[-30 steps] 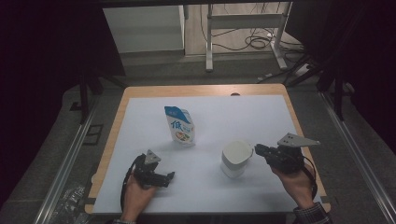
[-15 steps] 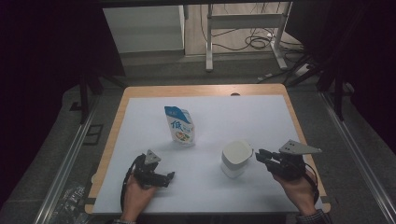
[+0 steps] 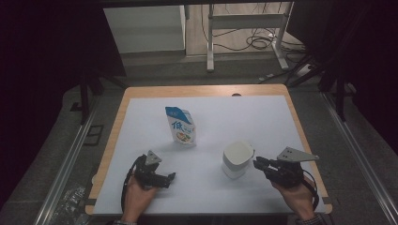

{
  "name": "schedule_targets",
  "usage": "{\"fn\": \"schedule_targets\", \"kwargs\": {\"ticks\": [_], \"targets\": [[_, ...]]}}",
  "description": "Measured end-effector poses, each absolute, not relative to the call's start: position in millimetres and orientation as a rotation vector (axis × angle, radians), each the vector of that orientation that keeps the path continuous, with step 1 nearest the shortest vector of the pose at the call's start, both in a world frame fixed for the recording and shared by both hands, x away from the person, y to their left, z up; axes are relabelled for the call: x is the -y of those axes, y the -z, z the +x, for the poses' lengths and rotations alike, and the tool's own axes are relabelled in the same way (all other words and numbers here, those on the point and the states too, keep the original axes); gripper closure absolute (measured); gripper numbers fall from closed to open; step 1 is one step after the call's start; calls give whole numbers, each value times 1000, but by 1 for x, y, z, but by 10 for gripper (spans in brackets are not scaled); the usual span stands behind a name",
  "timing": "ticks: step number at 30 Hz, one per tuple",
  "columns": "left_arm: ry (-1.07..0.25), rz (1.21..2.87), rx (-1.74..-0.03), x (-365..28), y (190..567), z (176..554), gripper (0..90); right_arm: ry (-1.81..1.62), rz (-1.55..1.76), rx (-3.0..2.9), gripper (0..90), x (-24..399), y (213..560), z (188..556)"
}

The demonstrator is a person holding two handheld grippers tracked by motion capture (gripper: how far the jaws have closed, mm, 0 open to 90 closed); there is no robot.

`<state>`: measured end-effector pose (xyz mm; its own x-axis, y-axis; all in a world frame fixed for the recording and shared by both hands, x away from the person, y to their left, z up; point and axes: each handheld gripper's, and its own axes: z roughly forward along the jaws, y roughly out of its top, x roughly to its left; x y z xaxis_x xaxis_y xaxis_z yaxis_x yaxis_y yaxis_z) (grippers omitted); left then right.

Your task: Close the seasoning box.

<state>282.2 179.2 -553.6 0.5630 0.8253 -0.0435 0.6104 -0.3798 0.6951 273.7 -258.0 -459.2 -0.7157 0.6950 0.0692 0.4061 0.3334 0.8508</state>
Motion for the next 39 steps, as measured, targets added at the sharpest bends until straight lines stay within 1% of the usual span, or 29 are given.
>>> {"fn": "schedule_targets", "kwargs": {"ticks": [5,17,25,39], "targets": [[-410,2123,-1144,-179,554,282,5,-1329,973,-2316,779,256,465,271],[-410,2123,-1145,-179,554,282,5,-1281,924,-2406,883,246,481,268],[-410,2123,-1144,-179,554,282,6,-1259,900,-2454,888,240,492,267],[-411,2123,-1144,-179,553,282,6,-1240,860,-2473,885,233,500,270]]}}
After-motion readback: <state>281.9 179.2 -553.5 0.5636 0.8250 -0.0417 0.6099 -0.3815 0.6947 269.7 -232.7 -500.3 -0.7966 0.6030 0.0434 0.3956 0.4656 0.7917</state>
